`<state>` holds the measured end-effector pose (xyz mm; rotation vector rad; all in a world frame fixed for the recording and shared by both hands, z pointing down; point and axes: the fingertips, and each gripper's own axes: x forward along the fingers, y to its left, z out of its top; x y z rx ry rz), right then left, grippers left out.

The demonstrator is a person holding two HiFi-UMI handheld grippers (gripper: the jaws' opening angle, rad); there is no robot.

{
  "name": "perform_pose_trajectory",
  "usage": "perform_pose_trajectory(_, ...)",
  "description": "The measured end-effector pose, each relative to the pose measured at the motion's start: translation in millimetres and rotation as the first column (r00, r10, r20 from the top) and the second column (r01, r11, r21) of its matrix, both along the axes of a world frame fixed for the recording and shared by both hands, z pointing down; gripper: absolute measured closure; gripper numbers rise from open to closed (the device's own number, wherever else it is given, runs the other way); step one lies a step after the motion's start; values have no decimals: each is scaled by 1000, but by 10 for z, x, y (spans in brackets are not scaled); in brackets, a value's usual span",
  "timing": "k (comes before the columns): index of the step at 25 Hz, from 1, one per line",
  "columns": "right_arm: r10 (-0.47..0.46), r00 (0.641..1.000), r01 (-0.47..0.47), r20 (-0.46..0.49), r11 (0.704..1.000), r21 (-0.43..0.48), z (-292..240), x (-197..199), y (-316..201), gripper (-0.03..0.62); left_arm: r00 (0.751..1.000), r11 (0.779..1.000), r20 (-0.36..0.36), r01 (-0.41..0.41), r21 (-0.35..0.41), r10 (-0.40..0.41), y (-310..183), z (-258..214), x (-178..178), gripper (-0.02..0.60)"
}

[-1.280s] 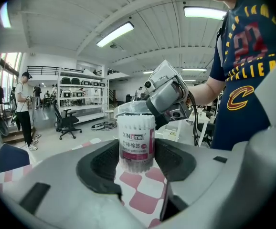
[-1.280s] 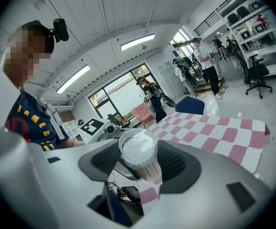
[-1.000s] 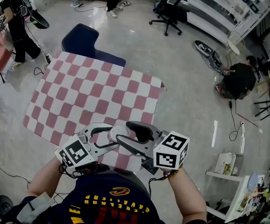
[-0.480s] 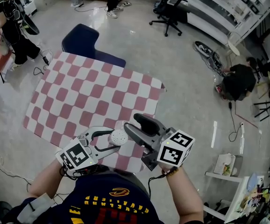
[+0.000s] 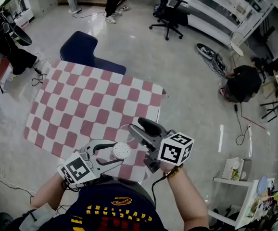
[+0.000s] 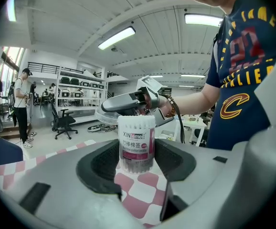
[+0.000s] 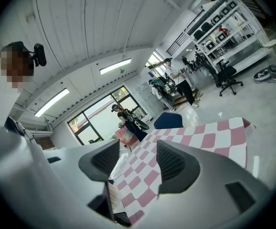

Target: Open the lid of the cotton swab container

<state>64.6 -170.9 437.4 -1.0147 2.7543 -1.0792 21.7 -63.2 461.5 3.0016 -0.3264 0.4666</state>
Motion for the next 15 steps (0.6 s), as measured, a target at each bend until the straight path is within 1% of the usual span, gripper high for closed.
perform_pose_trajectory(6, 5, 1000, -4, 24, 999, -39, 142, 35, -2, 350, 1000, 1000, 9, 2, -18, -2, 8, 46, 43, 353)
perform_pose_trajectory(10, 28, 999, -28, 33, 1000, 0, -19, 70, 10, 350, 999, 998, 27, 37, -54, -36, -46, 176, 8, 353)
perform_pose_trajectory(15, 48, 998, -49, 34, 998, 45, -197, 132, -1, 350, 995, 992, 9, 96, -77, -96, -156, 188, -77, 353)
